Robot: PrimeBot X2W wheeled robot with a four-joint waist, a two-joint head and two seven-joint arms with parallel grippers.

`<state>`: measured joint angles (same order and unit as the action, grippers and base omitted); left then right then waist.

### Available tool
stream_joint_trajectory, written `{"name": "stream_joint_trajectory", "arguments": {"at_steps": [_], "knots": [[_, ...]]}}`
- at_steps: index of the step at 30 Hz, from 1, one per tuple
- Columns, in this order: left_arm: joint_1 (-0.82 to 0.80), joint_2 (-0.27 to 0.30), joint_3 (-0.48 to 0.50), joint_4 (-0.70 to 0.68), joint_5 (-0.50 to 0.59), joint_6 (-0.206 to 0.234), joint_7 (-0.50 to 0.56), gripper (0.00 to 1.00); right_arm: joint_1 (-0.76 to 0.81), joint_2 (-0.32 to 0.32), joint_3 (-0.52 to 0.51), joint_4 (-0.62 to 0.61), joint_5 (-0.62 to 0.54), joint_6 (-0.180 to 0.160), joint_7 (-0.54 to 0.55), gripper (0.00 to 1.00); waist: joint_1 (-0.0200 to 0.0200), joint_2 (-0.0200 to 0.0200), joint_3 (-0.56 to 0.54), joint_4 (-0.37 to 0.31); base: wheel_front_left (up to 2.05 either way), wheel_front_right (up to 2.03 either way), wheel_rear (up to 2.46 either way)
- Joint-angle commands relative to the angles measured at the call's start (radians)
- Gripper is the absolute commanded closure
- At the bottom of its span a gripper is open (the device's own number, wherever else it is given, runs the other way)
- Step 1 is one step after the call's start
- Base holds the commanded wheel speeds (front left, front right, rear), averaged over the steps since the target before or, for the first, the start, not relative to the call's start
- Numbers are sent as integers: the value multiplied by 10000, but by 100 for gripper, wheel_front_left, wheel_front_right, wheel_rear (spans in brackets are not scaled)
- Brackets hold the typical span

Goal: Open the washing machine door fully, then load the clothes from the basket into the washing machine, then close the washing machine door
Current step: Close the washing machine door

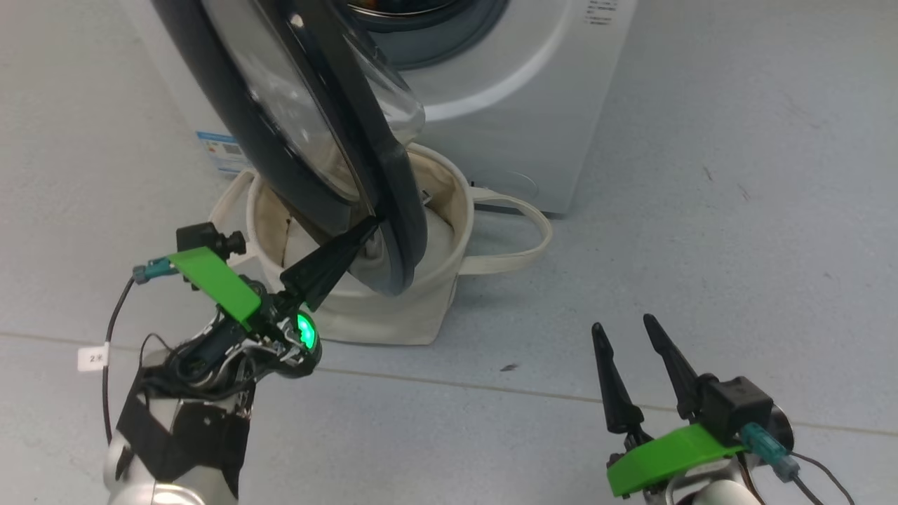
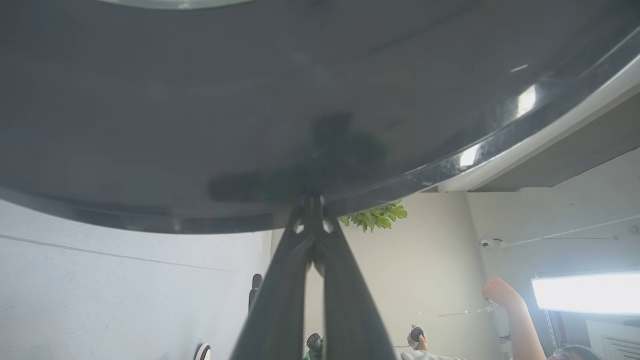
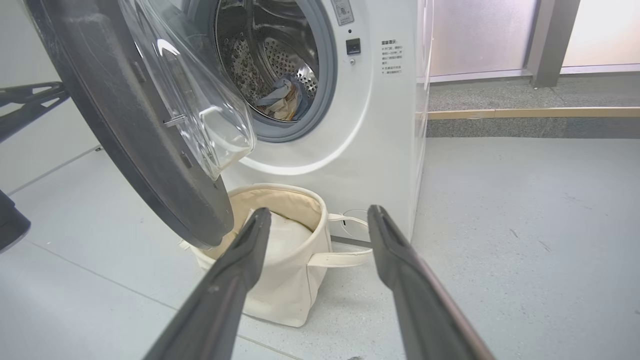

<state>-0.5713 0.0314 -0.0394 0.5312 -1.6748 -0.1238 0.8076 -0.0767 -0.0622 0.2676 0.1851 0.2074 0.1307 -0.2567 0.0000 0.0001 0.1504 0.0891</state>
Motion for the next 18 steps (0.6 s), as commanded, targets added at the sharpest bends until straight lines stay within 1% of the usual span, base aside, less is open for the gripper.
{"name": "stream_joint_trajectory", "arguments": {"at_steps": [1,4,5,9,14,18], "knots": [[-478,190,251,-300,-30,-63,-99,100,-226,118,157,-349,82,0,-51,0,0,-1,195,-406,0,0,0],[-607,190,298,-378,86,-66,-343,100,-324,118,128,-412,172,0,-51,0,0,-1,420,-786,0,0,0],[-716,190,458,-325,30,-66,-550,100,-404,118,112,-441,236,0,-51,0,0,-1,553,-1034,0,0,0],[-996,215,743,-154,129,-67,-965,100,-548,119,38,-514,359,0,-51,0,0,-1,826,-1464,0,0,0],[-1360,211,843,-111,328,-68,-1282,100,-725,119,-66,-593,405,0,-51,0,0,-1,1239,-1800,0,0,0],[-1745,200,912,-19,339,-68,-1762,100,-874,119,-142,-666,442,0,-51,0,0,-1,1599,-1937,0,0,0]]}}
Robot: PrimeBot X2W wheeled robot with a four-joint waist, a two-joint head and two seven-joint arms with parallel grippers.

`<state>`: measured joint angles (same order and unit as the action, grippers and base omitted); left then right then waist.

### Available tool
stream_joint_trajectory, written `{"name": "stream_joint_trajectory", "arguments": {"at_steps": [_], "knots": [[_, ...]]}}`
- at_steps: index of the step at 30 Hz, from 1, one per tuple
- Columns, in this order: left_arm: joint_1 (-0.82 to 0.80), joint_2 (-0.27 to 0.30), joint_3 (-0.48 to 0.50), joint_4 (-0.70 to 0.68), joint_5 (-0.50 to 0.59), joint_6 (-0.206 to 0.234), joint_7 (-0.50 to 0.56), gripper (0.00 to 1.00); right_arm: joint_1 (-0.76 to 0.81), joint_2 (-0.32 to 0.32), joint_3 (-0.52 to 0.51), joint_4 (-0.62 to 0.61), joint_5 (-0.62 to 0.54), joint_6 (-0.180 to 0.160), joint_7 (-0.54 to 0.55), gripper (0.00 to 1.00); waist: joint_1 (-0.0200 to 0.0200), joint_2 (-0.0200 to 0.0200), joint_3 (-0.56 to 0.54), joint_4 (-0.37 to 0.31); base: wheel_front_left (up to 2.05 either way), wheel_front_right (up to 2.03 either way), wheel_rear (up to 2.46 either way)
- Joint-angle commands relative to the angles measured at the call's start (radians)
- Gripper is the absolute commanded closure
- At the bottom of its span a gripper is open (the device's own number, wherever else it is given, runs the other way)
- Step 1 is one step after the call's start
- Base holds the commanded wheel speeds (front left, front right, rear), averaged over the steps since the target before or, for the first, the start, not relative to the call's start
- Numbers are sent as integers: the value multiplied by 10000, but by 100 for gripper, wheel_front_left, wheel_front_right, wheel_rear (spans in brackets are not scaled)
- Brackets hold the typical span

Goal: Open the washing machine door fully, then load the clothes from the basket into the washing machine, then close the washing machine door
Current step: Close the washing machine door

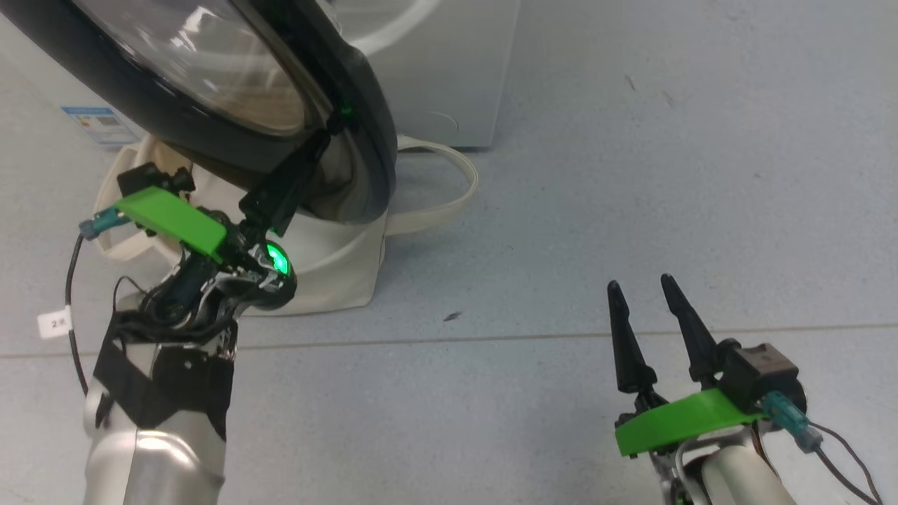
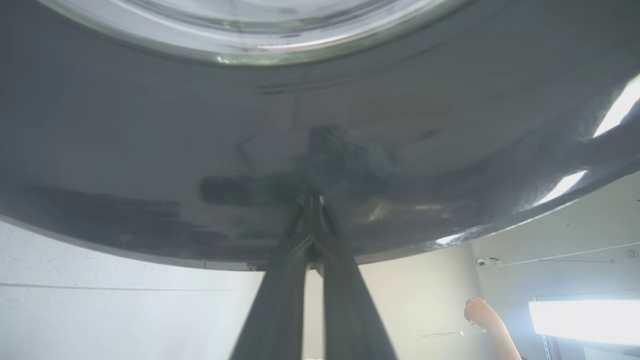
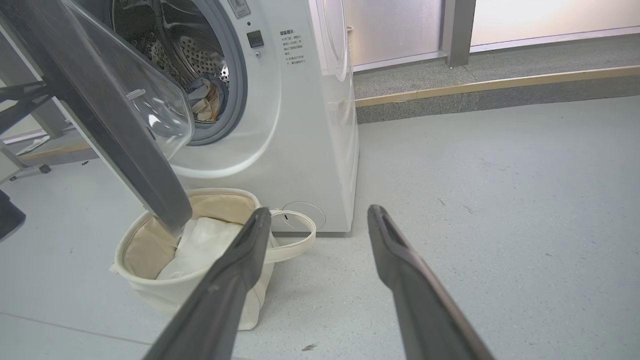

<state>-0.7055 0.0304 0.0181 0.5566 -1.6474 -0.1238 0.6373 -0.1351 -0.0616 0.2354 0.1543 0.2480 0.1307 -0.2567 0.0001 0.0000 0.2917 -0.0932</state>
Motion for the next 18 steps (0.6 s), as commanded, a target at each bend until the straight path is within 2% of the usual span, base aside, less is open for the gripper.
{"name": "stream_joint_trajectory", "arguments": {"at_steps": [1,7,13,18], "knots": [[-504,208,331,-232,66,-68,-192,100,-331,113,183,-372,47,0,-51,0,-1,0,271,-143,0,0,0],[-891,201,47,-161,-200,-68,-737,100,-535,114,39,-452,127,0,-51,0,-1,0,711,-229,0,0,0],[-686,206,-429,-507,419,-68,-822,100,-574,114,-28,-447,172,0,-51,0,-1,0,712,-65,0,0,0],[2,219,-527,-1224,840,-68,-1431,100,-527,114,-46,-437,147,0,-51,0,-1,0,311,294,0,0,0]]}}
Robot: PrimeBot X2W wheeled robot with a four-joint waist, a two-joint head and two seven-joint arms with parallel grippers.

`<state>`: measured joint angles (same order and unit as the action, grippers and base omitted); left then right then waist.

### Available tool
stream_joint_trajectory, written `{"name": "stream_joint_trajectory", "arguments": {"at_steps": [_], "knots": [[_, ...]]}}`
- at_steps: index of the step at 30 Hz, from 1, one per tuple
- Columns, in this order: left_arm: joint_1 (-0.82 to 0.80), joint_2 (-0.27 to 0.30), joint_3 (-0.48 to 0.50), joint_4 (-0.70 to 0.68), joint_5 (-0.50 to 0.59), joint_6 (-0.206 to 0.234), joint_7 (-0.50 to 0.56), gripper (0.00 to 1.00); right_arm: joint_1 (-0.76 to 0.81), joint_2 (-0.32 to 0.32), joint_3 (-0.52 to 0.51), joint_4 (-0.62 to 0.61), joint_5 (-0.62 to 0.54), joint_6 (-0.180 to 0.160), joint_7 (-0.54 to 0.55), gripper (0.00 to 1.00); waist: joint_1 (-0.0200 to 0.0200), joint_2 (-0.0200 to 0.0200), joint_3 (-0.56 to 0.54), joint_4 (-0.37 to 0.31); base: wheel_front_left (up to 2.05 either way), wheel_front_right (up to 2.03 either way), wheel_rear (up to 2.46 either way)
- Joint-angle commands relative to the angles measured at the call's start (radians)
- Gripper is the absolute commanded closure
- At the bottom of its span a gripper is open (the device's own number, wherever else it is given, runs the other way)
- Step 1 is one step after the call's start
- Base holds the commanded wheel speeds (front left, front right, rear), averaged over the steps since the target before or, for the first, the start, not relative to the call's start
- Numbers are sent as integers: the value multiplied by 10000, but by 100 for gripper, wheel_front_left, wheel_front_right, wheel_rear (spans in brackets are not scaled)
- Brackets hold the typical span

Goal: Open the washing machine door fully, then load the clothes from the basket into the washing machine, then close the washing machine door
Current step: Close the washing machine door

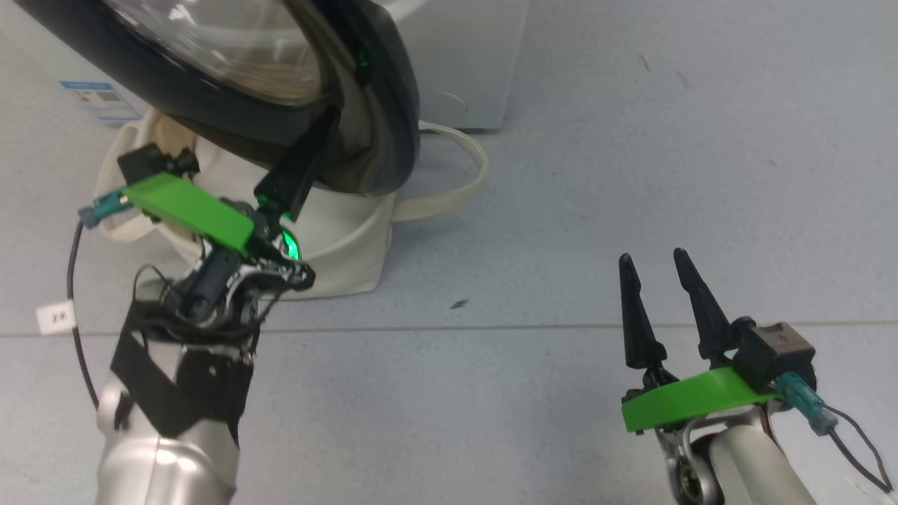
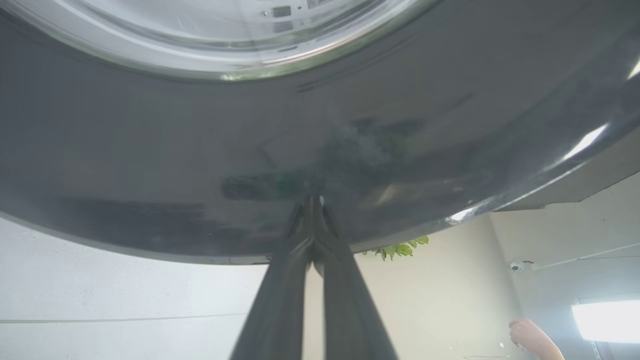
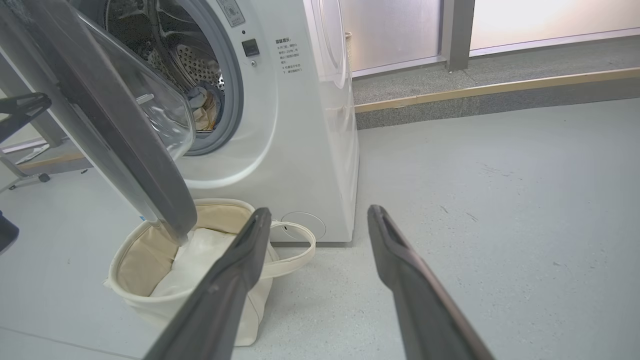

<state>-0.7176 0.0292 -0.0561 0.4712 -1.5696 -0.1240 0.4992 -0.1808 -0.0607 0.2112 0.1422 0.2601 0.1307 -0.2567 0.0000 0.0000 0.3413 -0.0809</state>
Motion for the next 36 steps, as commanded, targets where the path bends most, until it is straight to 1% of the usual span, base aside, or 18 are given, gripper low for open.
{"name": "stream_joint_trajectory", "arguments": {"at_steps": [1,3,4,6,11,14,15,17,20,22,25,26,27,28,29,31,36], "knots": [[300,247,142,-523,224,-67,-172,100,-45,104,191,-308,-3,0,-51,0,0,0,-299,276,0,0,0],[705,412,-126,-803,844,-67,-578,100,20,104,202,-293,-61,0,-51,0,0,0,-531,495,0,0,0],[920,571,-356,-930,1348,-67,-906,100,54,104,220,-281,-103,0,-51,0,0,0,-655,605,0,0,0],[1394,882,-786,-910,2426,-67,-1833,100,120,104,284,-263,-154,0,-51,0,0,0,-955,787,0,0,0],[2384,1317,-1794,-705,4453,-67,-4087,100,401,104,327,-281,-223,0,-51,0,0,0,-1615,1133,0,0,0],[2861,1547,-2233,-436,5738,-67,-5680,100,594,104,323,-263,-292,0,-51,0,0,0,-1900,1334,0,0,0],[2975,1622,-2345,-295,6243,-18,-6250,100,652,104,325,-267,-302,0,-51,0,0,0,-1964,1396,0,0,0],[3160,1676,-2484,-76,7184,254,-7211,100,748,104,326,-285,-313,0,-51,0,0,0,-2076,1505,0,0,0],[3473,1660,-2418,-216,8737,798,-7588,100,853,104,344,-351,-283,0,-51,0,0,0,-2212,1613,0,0,0],[3836,1380,-1794,-900,9677,1116,-7601,100,920,104,350,-378,-261,0,-51,0,0,0,-2283,1664,0,0,0],[4578,917,-985,-1910,11034,1189,-7605,100,981,104,404,-387,-221,0,-51,0,0,0,-2399,1677,0,0,0],[4818,762,-720,-2193,11393,1184,-7606,93,1001,104,425,-381,-227,0,-51,0,0,0,-2446,1675,0,0,0],[5042,632,-503,-2416,11739,1173,-7607,62,1020,104,442,-376,-218,0,-51,0,0,0,-2492,1671,0,0,0],[5248,521,-325,-2573,12039,1163,-7607,2,1042,104,454,-368,-205,0,-51,0,0,0,-2533,1667,0,0,0],[5422,434,-206,-2686,12314,1136,-7607,0,1059,104,464,-363,-199,0,-51,0,0,0,-2562,1666,0,0,0],[5684,314,-71,-2761,12711,1082,-7608,0,1090,104,489,-354,-191,0,-51,0,0,0,-2619,1679,0,0,0],[5893,221,10,-2683,13011,911,-7608,0,1100,105,561,-360,-239,0,-51,0,0,0,-2694,1783,0,0,0]]}}
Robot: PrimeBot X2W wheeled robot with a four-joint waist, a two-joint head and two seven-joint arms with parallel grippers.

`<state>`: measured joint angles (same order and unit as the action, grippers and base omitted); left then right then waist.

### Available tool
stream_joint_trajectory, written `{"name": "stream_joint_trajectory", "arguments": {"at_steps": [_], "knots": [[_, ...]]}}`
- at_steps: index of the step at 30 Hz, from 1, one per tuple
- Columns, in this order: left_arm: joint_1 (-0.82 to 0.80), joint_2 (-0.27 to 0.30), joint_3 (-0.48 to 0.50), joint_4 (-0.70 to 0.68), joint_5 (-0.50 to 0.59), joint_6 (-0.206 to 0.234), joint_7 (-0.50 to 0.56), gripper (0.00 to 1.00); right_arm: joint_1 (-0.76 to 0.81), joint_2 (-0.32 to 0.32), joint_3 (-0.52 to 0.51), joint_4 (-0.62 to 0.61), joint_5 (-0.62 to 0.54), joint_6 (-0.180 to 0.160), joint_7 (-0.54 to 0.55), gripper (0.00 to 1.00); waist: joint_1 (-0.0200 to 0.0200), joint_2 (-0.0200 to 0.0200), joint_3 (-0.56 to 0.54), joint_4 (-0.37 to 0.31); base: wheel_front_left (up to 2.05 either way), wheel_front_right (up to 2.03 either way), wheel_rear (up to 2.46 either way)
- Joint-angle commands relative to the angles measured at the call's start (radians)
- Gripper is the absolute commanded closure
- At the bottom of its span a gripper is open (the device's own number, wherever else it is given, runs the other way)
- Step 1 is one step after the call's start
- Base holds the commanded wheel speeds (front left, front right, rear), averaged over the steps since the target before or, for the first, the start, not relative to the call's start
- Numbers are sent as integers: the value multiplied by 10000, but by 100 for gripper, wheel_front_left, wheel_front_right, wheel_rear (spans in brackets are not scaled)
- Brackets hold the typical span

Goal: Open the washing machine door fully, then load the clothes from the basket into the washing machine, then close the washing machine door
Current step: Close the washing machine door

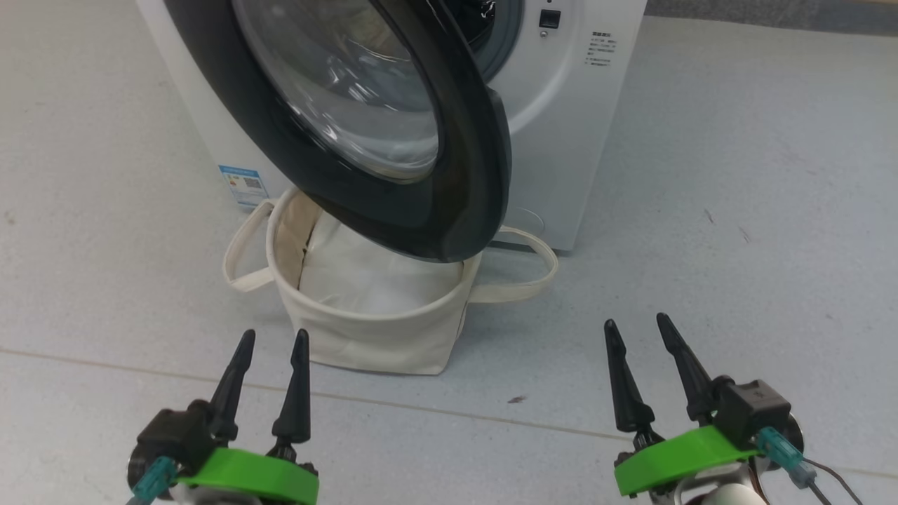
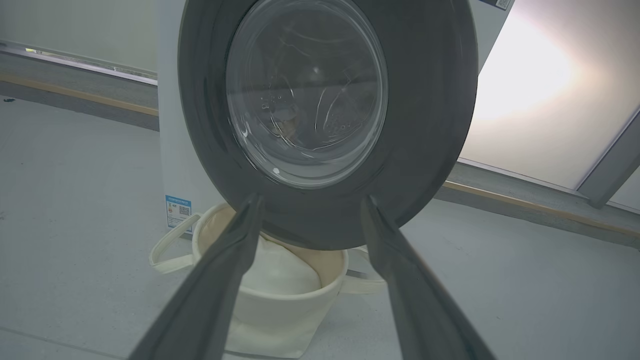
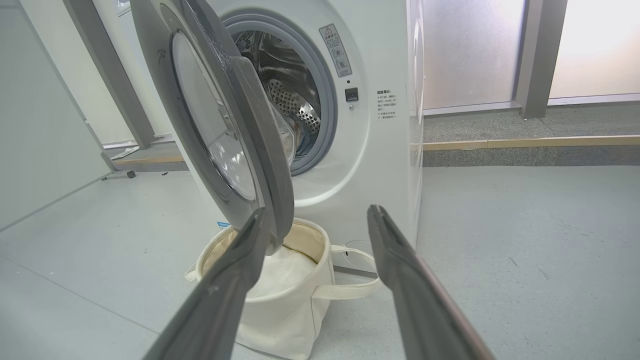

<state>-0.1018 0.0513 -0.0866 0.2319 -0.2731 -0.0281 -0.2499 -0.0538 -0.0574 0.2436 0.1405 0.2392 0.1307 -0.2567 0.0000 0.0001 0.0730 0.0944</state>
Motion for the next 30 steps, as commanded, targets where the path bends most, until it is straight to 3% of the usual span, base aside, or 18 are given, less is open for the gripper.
{"name": "stream_joint_trajectory", "arguments": {"at_steps": [1,7,15,22,23,24,30], "knots": [[-259,-3,271,-277,-13,-66,-117,0,-160,72,224,-351,-34,0,-51,0,0,-1,-50,81,0,0,0],[-276,-7,-39,-137,-62,-90,-117,0,-255,72,323,-442,-143,0,-51,0,0,-1,-45,398,0,0,0],[-466,-9,-535,21,-336,2,-118,0,-1135,72,1201,-826,-438,0,-51,0,0,-1,346,1042,0,0,0],[-680,-10,-939,57,-613,173,-118,0,-2249,72,1968,-88,-839,0,-51,1,0,-1,681,1782,0,0,0],[-702,-10,-979,52,-661,201,-118,0,-2434,72,2063,42,-880,0,-51,89,0,-1,736,1875,0,0,0],[-732,-10,-1025,43,-701,233,-118,0,-2592,72,2152,198,-839,0,-51,100,0,-1,794,1964,0,0,0],[-1096,-10,-1511,-172,-1086,481,-118,0,-3837,-146,1827,1082,-1233,0,-51,100,0,-1,1350,2468,0,0,0]]}}
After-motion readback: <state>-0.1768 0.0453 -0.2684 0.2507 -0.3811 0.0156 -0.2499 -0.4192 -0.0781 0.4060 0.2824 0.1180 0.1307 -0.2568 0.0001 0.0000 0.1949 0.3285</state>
